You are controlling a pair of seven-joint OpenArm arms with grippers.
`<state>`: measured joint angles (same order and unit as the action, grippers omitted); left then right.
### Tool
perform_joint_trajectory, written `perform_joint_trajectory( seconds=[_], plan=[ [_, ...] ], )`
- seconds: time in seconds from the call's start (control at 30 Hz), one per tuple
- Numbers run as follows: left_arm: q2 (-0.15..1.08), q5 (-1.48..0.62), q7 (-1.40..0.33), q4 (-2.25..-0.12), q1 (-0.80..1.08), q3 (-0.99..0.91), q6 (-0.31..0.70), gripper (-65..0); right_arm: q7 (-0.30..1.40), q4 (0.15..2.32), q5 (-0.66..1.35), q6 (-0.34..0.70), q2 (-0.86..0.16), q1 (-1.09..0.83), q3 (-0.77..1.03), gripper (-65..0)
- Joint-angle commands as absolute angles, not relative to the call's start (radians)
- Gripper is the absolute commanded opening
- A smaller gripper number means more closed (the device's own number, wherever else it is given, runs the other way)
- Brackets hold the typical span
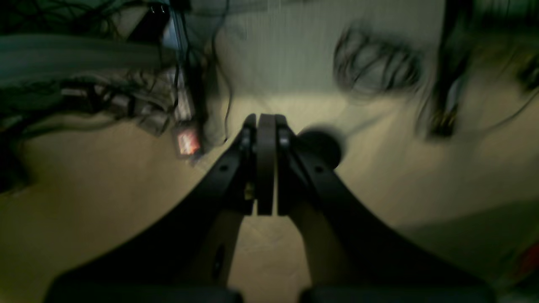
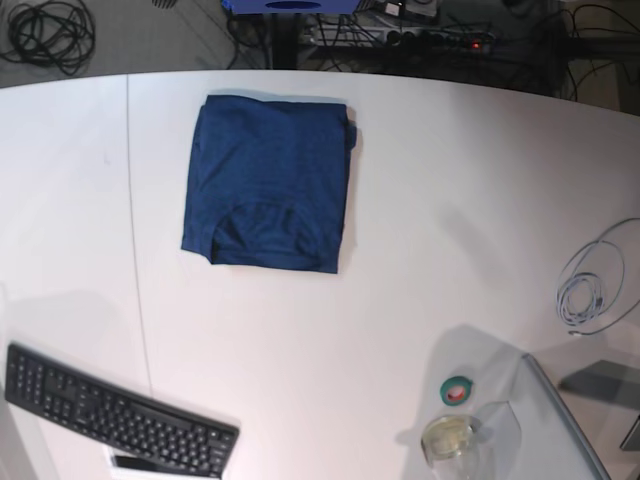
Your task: Layout the t-shirt on the table in an organized manner, then fold the t-shirt properly
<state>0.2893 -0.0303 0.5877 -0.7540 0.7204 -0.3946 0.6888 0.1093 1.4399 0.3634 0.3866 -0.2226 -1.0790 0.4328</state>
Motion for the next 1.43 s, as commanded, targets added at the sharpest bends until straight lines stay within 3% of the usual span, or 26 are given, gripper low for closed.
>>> perform_joint_trajectory(
  seconds=[0.0, 0.1, 0.23, 0.33, 0.47, 0.57, 0.73, 0.93, 1.17, 1.4],
  plan=[
    [0.298, 0.008, 0.639, -0.694, 0.708, -0.361, 0.698, -65.0, 0.102, 1.4, 0.363, 0.389, -0.222, -1.089, 0.44, -65.0],
    [0.298, 0.151, 0.711, -0.441, 0.59, -0.268, 0.698, -65.0, 0.099, 1.202, 0.317, 0.389, -0.193, -0.977, 0.403, -65.0],
    [0.297, 0.295, 0.782, -0.163, 0.432, -0.14, 0.555, -65.0, 0.051, 0.756, 0.183, 0.389, -0.185, -0.74, 0.321, -65.0],
    [0.291, 0.383, 0.746, -0.104, 0.351, -0.041, 0.455, -65.0, -0.168, 0.383, 0.124, 0.387, -0.162, -0.561, 0.234, -64.4],
    [0.249, 0.424, 0.564, -0.094, 0.272, 0.044, 0.415, -65.0, -0.386, 0.107, 0.048, 0.312, -0.133, -0.4, 0.104, -64.4],
    [0.226, 0.429, 0.383, -0.096, 0.237, 0.104, 0.415, -65.0, -0.372, 0.077, 0.004, 0.162, -0.107, -0.34, -0.013, -64.4],
    [0.2, 0.42, 0.366, -0.102, 0.226, 0.14, 0.415, -65.0, -0.34, 0.079, -0.016, -0.008, -0.044, -0.289, -0.147, -64.2],
    [0.15, 0.418, 0.437, -0.111, 0.2, 0.139, 0.404, -65.0, -0.34, 0.081, -0.015, -0.021, -0.019, -0.248, -0.179, -64.2],
    [0.104, 0.429, 0.484, -0.102, 0.166, 0.153, 0.133, -65.0, -0.341, 0.179, -0.018, -0.021, -0.062, -0.229, -0.183, -64.2],
    [0.101, 0.418, 0.429, -0.051, 0.148, 0.142, 0.12, -65.0, -0.341, 0.205, -0.018, -0.021, -0.088, -0.225, -0.185, -64.2]
  ],
)
